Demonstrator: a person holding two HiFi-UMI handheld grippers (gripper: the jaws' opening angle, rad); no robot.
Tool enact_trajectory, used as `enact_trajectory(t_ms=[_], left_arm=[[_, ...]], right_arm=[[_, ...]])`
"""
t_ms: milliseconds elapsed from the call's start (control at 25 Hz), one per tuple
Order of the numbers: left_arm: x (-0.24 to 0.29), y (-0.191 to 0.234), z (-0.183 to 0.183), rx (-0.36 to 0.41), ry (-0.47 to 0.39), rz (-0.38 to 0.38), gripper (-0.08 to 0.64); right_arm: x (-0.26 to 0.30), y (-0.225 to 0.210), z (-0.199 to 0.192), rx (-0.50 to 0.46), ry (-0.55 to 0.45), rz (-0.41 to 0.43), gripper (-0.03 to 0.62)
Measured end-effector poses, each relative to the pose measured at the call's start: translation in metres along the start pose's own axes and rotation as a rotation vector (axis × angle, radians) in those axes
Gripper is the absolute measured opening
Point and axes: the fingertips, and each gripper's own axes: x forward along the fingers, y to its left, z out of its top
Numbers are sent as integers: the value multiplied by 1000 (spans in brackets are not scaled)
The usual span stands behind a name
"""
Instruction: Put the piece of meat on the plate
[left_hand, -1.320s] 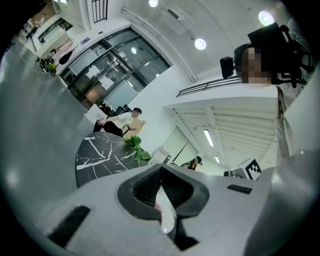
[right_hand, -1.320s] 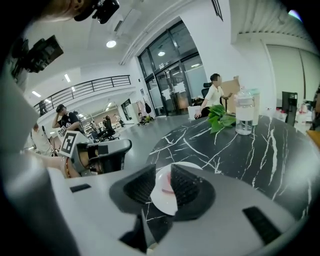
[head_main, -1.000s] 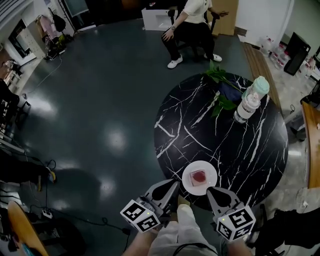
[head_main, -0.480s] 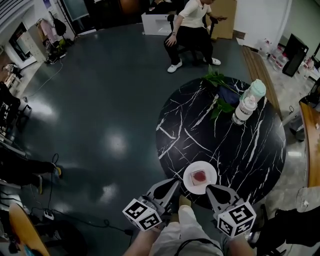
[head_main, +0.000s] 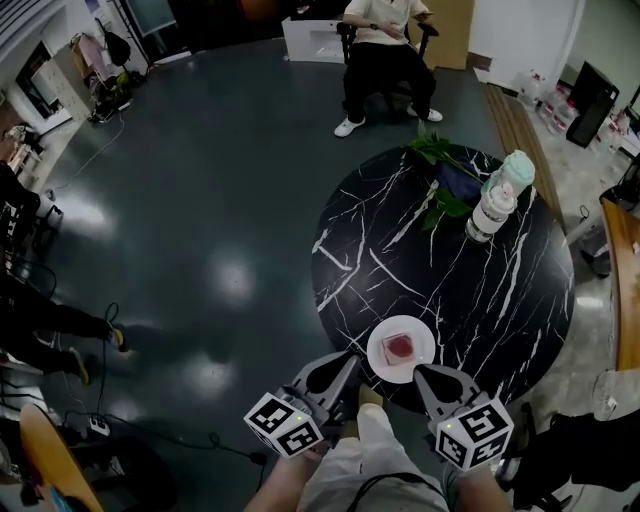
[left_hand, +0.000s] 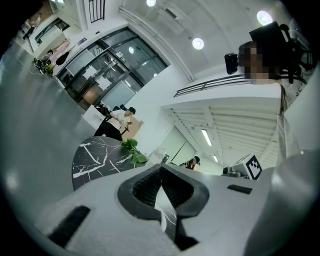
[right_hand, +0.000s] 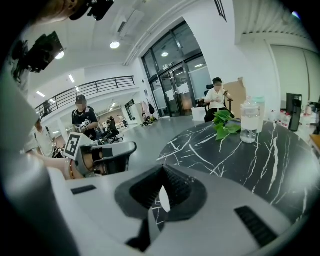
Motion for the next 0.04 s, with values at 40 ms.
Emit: enact_trajectory(t_ms=[40], left_arm=[[0, 1, 0, 0, 0, 1, 8]], right_arm=[[1, 0, 0, 0, 0, 2, 11]])
